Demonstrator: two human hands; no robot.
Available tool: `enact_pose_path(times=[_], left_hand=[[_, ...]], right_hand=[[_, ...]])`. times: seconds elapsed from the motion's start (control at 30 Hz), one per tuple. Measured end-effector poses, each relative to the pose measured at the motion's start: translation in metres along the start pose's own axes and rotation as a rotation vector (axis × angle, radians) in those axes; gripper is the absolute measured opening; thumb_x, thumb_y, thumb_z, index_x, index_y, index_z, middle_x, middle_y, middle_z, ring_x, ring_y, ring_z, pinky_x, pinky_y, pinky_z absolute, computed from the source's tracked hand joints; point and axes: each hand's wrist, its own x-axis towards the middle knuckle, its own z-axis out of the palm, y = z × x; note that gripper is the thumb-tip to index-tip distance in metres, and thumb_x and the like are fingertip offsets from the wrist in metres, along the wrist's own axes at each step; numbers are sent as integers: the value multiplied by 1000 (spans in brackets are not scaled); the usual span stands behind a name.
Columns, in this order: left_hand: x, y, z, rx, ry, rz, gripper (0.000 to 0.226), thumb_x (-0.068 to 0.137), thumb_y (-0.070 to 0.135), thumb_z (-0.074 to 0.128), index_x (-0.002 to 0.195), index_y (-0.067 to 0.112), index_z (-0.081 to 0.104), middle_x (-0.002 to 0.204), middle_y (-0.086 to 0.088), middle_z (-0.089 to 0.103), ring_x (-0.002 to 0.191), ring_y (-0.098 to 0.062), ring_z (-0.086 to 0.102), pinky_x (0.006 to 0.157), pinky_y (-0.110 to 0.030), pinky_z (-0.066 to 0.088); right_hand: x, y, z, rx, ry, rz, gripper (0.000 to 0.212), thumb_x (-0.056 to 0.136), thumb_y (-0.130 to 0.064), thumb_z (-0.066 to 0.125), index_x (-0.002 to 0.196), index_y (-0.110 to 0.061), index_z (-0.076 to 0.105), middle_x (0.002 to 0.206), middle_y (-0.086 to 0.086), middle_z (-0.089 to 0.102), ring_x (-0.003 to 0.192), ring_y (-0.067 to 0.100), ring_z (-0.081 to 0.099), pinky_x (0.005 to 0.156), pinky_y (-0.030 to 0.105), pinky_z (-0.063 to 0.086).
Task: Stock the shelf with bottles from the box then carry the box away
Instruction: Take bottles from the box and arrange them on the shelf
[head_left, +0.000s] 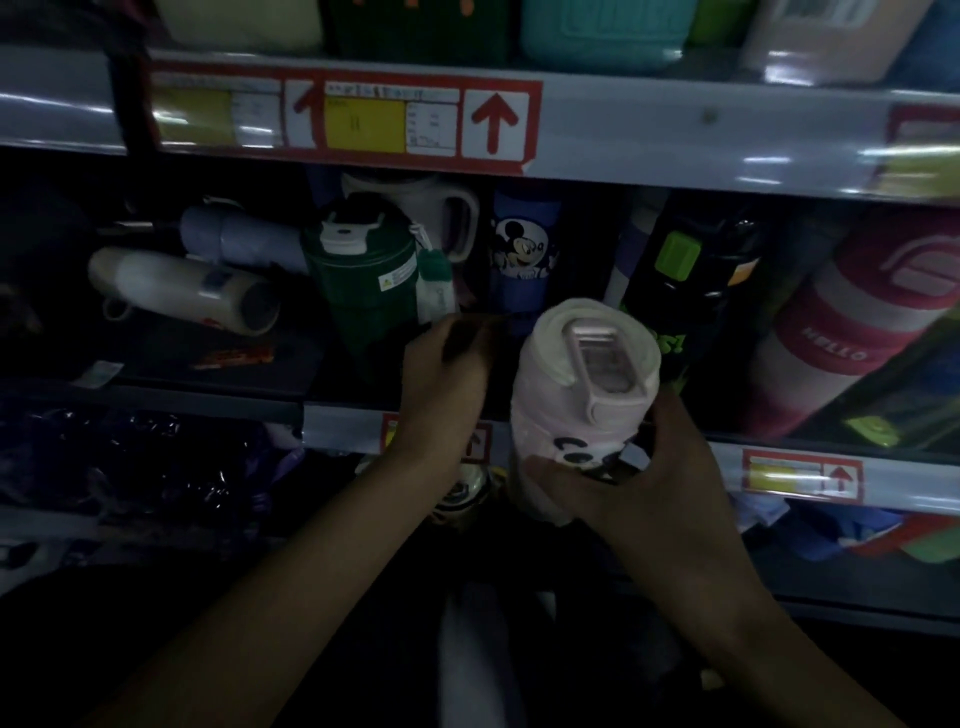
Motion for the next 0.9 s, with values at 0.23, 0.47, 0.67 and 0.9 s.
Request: enact_pose_path(times=[0.23,0.47,0.67,0.9], left_hand=[[-20,2,-28,-20,30,88,16,97,14,60,95,17,75,93,-7,76,95,-27,71,88,-50,56],[-24,-5,-38,5,-38,137,16,100,16,61,112,19,72,106,3,76,101,-10,71,95,-38,58],[-25,-8,-35,-11,-107,130,28,100,15,61,127,19,67,115,8,70,95,8,68,83,-13,54],[-23,-13,-31,22,-77,132,33,100,15,63,132,19,63,116,1,70,92,8,67,77,-8,50]], right_hand=[[30,-16,27,72,80,-154,65,71,-22,93,124,-30,55,119,-14,67,107,-4,66,83,13,53],[59,-3,48,59,129,-166,68,74,-21,91,132,-14,56,121,-5,67,109,2,65,87,21,56],[72,8,56,56,144,-122,69,78,-16,87,138,-11,53,127,1,66,116,13,64,95,32,57],[73,9,62,-18,156,-142,65,80,-21,88,134,-21,52,124,-5,64,115,10,62,96,29,55]])
